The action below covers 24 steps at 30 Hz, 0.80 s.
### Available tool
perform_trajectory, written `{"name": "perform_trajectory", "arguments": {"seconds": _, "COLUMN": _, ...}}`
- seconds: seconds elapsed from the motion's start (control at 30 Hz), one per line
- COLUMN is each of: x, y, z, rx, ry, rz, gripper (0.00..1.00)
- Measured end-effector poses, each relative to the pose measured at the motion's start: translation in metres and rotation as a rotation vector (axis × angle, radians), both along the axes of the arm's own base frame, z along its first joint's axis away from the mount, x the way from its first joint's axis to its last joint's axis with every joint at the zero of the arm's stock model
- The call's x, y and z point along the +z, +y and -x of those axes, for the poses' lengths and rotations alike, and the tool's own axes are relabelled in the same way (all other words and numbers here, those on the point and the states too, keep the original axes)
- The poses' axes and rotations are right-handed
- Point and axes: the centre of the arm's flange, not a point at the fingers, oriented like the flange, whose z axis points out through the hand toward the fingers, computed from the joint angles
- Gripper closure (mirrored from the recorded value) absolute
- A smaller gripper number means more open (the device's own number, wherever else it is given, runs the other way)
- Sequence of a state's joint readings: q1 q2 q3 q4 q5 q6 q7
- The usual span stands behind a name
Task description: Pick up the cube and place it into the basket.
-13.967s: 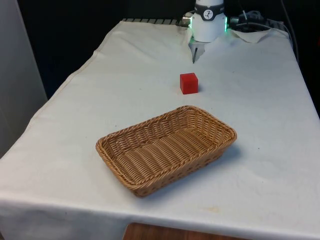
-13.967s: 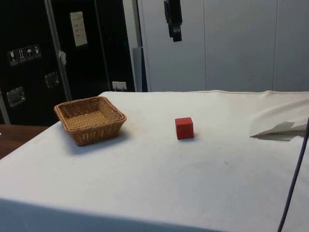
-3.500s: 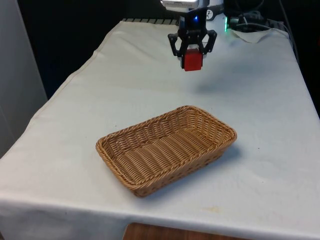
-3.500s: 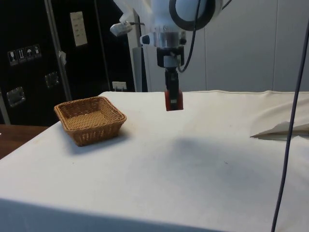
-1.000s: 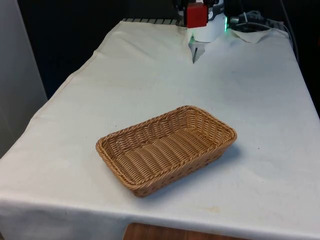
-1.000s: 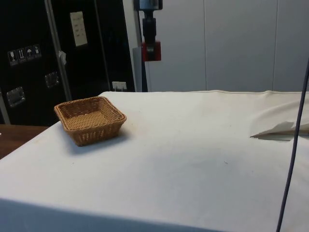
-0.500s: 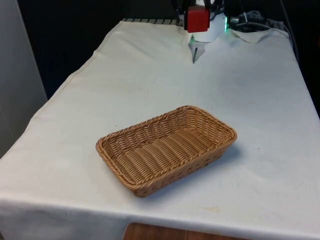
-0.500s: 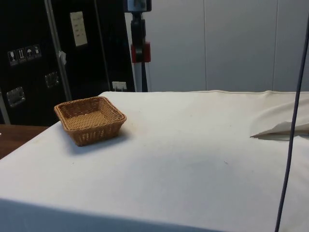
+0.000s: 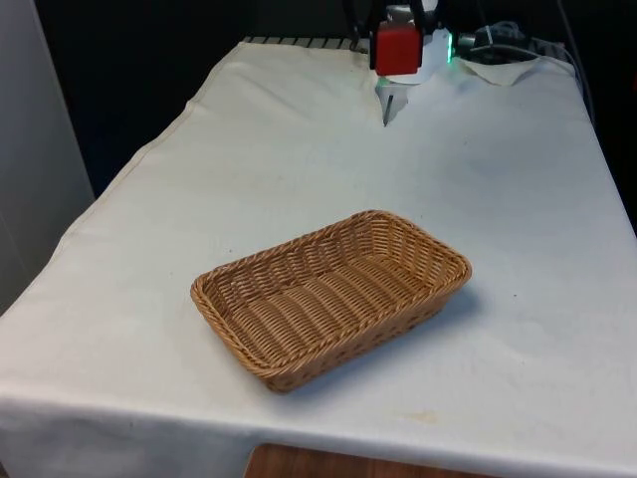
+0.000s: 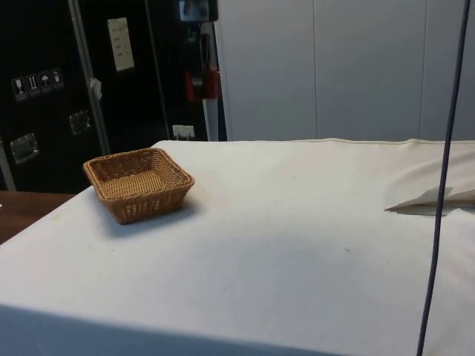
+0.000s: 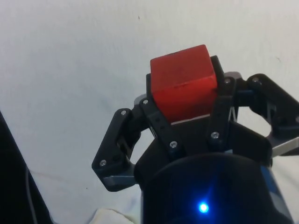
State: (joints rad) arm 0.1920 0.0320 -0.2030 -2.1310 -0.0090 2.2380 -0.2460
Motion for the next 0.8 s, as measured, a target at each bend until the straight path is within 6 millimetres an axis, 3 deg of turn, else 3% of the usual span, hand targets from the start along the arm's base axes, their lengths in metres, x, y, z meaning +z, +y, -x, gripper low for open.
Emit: {"name": "perform_trajectory", "arguments": {"seconds": 0.8, "x": -0.014, "y": 0.013, "z": -0.043, "rx": -0.091, "ry": -0.008, "rz": 0.015, "gripper": 1.0}}
